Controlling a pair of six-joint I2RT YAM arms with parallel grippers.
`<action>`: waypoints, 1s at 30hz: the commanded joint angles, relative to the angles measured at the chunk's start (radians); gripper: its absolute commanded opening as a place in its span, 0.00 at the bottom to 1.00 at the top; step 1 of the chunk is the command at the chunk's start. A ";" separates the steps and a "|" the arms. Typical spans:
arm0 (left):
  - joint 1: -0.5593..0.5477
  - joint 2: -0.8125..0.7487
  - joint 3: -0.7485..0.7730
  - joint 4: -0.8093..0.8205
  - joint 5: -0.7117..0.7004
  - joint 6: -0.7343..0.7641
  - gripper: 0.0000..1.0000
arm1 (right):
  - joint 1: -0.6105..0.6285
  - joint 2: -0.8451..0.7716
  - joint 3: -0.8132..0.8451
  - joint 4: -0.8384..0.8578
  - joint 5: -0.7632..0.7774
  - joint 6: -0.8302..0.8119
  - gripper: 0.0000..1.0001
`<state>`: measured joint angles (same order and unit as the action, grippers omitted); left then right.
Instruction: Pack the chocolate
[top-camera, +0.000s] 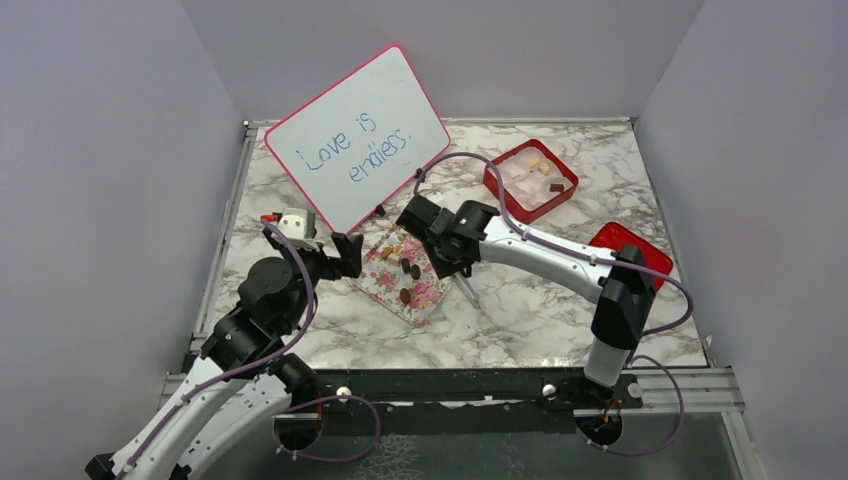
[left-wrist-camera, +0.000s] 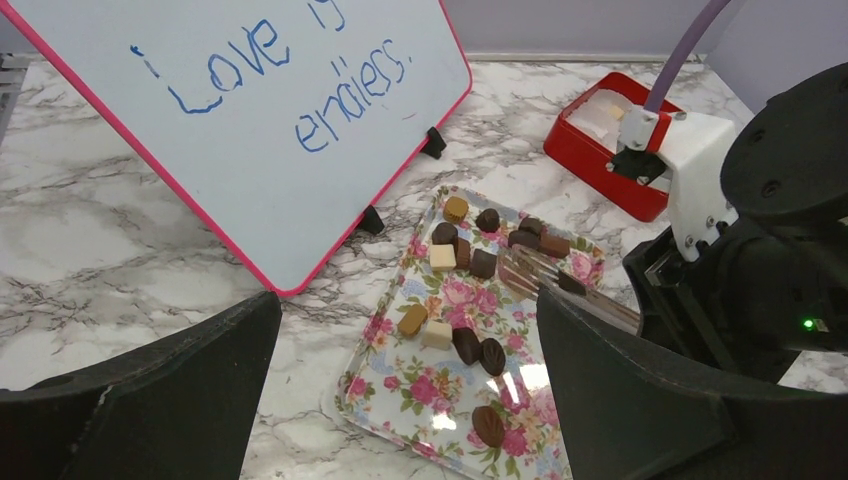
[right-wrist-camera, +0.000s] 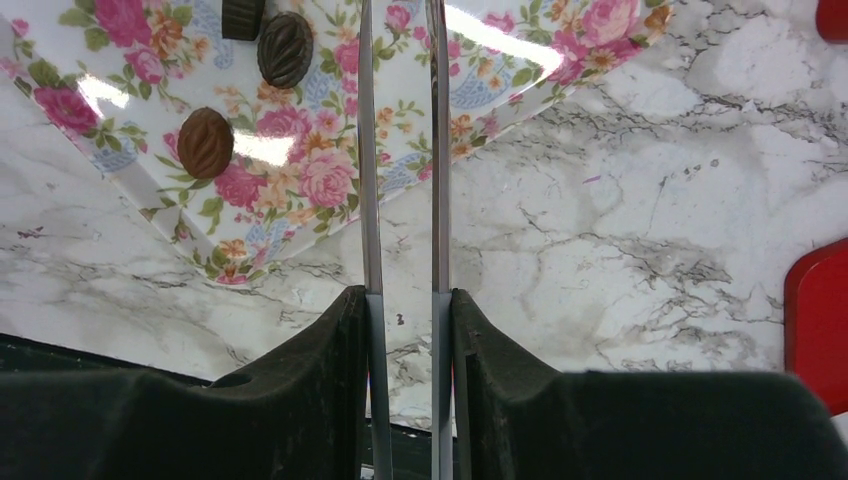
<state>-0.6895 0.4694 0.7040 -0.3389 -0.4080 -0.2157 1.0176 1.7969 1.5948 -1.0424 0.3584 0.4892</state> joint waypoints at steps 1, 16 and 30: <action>-0.001 0.007 -0.012 0.016 0.009 0.006 0.99 | -0.028 -0.061 0.025 -0.012 0.066 -0.018 0.27; -0.001 0.036 -0.011 0.016 0.024 0.006 0.99 | -0.311 -0.186 -0.022 0.068 0.016 -0.116 0.27; -0.001 0.036 -0.011 0.015 0.028 0.006 0.99 | -0.622 -0.185 -0.096 0.264 -0.157 -0.173 0.27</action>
<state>-0.6895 0.5079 0.7017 -0.3389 -0.4015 -0.2157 0.4381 1.5990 1.5021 -0.8909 0.2798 0.3378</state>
